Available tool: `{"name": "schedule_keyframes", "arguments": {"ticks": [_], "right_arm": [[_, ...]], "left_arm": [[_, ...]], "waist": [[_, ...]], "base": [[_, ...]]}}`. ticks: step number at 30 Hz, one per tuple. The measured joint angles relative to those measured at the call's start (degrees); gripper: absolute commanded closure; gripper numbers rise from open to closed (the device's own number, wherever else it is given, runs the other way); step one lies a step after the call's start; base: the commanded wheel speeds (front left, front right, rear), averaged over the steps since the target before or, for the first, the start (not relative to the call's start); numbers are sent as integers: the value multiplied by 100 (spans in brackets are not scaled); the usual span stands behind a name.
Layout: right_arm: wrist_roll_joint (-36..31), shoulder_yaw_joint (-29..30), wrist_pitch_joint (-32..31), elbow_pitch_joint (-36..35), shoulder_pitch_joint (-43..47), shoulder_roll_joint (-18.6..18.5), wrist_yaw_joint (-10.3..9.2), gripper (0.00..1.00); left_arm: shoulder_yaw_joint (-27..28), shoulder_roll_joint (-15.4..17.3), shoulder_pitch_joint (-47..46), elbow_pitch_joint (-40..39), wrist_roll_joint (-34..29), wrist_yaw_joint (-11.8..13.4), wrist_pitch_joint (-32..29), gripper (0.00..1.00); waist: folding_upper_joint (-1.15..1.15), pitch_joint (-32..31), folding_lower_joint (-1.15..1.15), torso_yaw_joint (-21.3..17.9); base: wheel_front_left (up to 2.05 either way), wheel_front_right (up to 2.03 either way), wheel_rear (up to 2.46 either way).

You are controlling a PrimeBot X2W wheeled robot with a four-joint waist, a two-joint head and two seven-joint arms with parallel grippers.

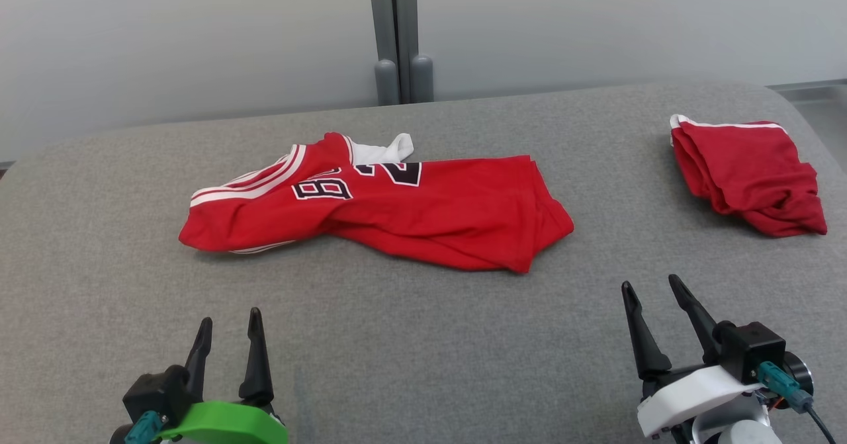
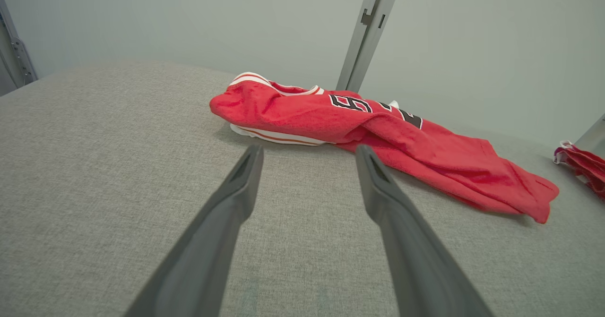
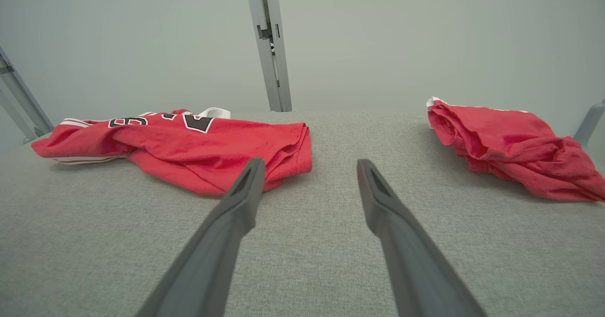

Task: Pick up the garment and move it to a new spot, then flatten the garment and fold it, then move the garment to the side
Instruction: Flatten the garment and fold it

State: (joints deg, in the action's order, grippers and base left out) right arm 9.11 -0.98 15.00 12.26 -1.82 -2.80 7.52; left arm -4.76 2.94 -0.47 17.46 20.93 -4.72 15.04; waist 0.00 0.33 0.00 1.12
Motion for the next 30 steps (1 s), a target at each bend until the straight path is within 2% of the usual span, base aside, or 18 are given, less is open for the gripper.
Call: {"name": "schedule_keyframes", "arguments": {"ticks": [14,20,25,30], "right_arm": [[1,-11,0,3,-86,0,0,0],[-8,-23,0,-16,-168,0,0,0],[-90,-75,0,-57,-357,0,0,0],[-160,-169,0,-82,-553,0,0,0]], "left_arm": [[60,-3,-30,49,-41,-3,0,0],[78,29,-329,96,-230,-30,0,0],[89,385,-998,151,-380,-80,-76,0],[-8,750,-1811,320,-410,-134,-828,0]], "waist": [[0,147,0,36],[0,290,0,23],[0,482,0,8],[0,712,0,-2]], "base": [[0,0,0],[0,0,0],[0,0,0],[0,0,0]]}}
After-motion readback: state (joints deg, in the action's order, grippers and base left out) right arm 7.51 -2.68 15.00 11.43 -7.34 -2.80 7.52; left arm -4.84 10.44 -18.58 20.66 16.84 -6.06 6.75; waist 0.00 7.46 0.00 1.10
